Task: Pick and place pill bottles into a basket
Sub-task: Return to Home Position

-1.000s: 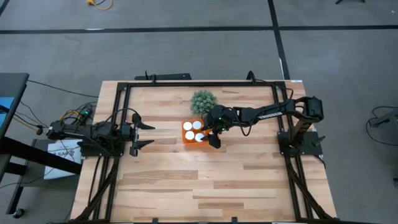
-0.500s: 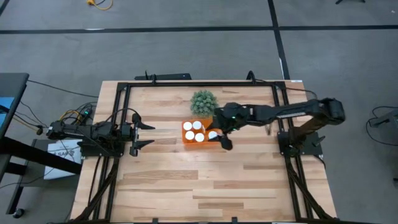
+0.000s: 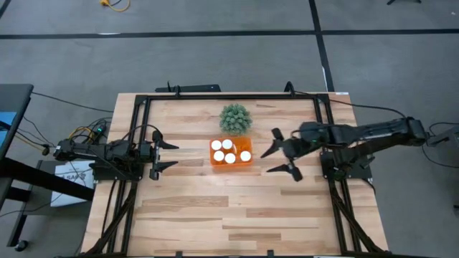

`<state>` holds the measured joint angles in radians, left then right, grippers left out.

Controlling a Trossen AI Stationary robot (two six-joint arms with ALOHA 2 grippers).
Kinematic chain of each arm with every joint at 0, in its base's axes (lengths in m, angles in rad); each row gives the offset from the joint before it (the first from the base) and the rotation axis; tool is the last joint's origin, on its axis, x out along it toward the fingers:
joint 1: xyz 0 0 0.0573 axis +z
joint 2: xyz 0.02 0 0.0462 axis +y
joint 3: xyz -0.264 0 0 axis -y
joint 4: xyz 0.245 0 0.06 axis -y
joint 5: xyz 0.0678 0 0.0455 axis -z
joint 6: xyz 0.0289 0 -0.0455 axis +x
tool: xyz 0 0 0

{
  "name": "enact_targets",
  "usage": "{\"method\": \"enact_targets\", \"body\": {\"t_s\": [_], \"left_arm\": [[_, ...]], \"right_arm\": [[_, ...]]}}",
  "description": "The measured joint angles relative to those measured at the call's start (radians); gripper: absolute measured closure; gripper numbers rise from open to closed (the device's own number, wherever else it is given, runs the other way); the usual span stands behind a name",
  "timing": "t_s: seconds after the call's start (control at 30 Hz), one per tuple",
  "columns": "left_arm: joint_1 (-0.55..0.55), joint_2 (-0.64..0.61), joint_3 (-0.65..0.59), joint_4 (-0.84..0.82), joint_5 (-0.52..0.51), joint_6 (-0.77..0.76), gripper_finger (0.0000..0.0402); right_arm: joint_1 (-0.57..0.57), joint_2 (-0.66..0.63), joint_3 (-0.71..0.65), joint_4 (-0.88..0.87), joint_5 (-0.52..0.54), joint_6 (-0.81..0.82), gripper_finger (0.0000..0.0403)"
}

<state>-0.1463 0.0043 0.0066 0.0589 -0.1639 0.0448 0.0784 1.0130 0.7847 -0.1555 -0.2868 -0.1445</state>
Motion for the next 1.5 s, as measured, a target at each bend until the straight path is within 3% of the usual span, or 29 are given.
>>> {"method": "enact_targets", "body": {"t_s": [0.23, 0.8, 1.5], "left_arm": [[0.0, 0.0, 0.0, 0.0, 0.0, 0.0, 0.0141], [0.0, 0.0, 0.0, 0.0, 0.0, 0.0, 0.0141], [0.0, 0.0, 0.0, 0.0, 0.0, 0.0, 0.0141]], "right_arm": [[0.02, -0.24, -0.195, 0.165, -0.002, 0.048, 0.0159], [0.02, -0.663, -0.433, 0.308, -0.027, 0.188, 0.0158], [0.02, -1.012, -0.756, 0.579, -0.027, 0.243, 0.0158]]}}
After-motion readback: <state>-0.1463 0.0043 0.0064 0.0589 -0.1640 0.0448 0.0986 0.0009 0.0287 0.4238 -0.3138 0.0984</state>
